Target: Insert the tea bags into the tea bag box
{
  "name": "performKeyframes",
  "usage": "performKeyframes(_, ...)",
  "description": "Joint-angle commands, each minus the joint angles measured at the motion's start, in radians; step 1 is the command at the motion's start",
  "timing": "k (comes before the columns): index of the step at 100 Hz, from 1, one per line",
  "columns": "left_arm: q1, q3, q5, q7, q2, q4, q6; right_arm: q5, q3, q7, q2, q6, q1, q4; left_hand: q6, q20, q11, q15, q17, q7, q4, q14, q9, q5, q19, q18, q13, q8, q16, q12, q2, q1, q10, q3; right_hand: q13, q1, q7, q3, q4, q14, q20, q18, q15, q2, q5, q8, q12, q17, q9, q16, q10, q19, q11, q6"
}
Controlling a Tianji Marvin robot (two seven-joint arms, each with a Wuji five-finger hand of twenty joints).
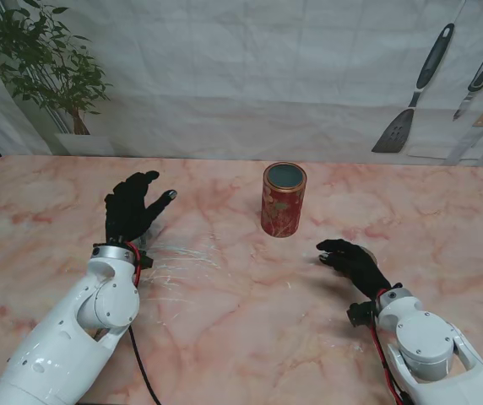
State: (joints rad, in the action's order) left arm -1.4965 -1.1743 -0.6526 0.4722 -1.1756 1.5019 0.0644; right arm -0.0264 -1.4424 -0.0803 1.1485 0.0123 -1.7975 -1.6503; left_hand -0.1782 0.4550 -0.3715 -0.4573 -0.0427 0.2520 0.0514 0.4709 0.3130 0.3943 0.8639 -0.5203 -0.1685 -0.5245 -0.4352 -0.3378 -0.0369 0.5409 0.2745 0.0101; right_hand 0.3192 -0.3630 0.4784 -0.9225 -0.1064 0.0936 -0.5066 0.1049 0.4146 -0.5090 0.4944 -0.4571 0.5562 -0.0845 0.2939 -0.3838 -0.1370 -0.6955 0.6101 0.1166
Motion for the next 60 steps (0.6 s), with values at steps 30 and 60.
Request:
performKeyframes(30,-0.026,0.090,-0.019,-0.010,-0.010,-0.021,-0.126,0.038,-0.012,-0.050,-0.013,-0.001,-0.002,-0.006,0.029,-0.010,0.010,0.067,-0.015,-0.007,-0.033,-0.022,0.012,-0.056,-0.009,-0.036,-0.016,0.018,0.010,0.015,-0.001,-0.034,-0.033,0.017,-0.026,-0.005,-0.007,0.000,0.014,-0.019,-0.011,-0.050,-0.002,-0.020,-0.011,-0.009,0.008,0.010,-0.040,-0.002,0.007,0.032,-0.008,-0.004)
performKeyframes(60,-0.019,0.137,-0.020,0.018,-0.015,-0.078,-0.168,0.064,-0.033,-0.079,-0.023,0.003,-0.019,-0.026,0.031,0.002,0.006,0.059,-0.030,0.001,-0.034,-0.018,0.009,-0.064,0.013,-0.046,-0.023,0.025,0.004,0.013,0.000,-0.036,-0.034,0.016,-0.030,-0.008,-0.002,-0.025,0.010,-0.022,-0.013,-0.055,-0.002,-0.043,-0.020,-0.011,0.008,0.010,-0.047,-0.002,0.007,0.037,-0.005,-0.006)
